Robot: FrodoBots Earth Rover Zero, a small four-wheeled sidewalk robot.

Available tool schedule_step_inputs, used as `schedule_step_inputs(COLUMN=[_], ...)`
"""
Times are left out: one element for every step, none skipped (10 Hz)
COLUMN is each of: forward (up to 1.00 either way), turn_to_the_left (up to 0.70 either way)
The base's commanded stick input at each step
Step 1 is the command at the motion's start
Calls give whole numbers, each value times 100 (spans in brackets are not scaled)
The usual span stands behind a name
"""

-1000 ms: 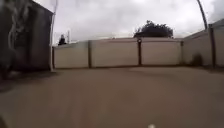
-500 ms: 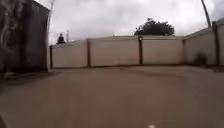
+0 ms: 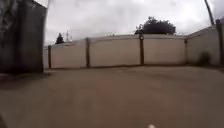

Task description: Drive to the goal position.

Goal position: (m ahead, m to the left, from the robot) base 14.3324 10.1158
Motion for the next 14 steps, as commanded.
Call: schedule_step_inputs(forward=[70,70,70,70,70,70,70,70,70,70,70,70,70,70], turn_to_the_left=[0,0,0,0,0,0,0,0,0,0,0,0,0,0])
